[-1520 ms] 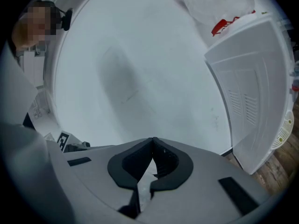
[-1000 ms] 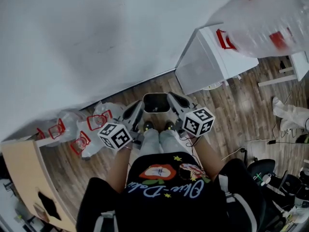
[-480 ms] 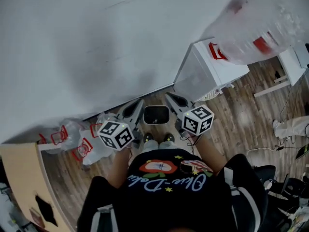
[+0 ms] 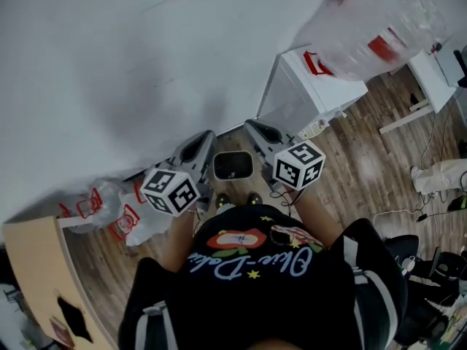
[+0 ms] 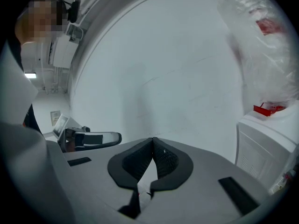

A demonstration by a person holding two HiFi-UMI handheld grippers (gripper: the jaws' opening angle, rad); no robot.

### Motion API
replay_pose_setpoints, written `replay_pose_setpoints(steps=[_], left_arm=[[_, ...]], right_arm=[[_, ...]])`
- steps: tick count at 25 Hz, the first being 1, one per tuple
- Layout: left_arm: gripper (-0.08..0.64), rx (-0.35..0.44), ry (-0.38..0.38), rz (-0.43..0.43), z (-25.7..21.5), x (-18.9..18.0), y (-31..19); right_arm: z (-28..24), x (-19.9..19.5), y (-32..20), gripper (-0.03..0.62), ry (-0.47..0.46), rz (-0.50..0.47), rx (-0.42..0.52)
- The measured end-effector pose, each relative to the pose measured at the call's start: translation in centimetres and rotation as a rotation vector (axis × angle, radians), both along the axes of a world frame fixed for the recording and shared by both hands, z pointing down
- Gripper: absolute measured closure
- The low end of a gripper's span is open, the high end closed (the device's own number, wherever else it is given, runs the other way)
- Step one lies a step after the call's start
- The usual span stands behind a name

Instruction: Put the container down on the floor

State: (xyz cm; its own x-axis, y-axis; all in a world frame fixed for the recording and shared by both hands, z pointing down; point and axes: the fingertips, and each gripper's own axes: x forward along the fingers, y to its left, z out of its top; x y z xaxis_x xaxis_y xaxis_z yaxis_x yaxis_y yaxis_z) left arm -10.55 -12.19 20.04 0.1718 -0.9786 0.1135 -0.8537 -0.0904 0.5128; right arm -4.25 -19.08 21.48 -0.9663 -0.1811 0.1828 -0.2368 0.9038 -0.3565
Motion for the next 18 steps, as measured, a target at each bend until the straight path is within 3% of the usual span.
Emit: replay_pose_setpoints(steps=[18], left_arm=[[0.555, -0.011, 0.016, -0.034, 0.17, -0.03, -0.17]], right_arm=[[-0.40, 0.14, 0.26, 0.594, -0.013, -0.031, 0.029]])
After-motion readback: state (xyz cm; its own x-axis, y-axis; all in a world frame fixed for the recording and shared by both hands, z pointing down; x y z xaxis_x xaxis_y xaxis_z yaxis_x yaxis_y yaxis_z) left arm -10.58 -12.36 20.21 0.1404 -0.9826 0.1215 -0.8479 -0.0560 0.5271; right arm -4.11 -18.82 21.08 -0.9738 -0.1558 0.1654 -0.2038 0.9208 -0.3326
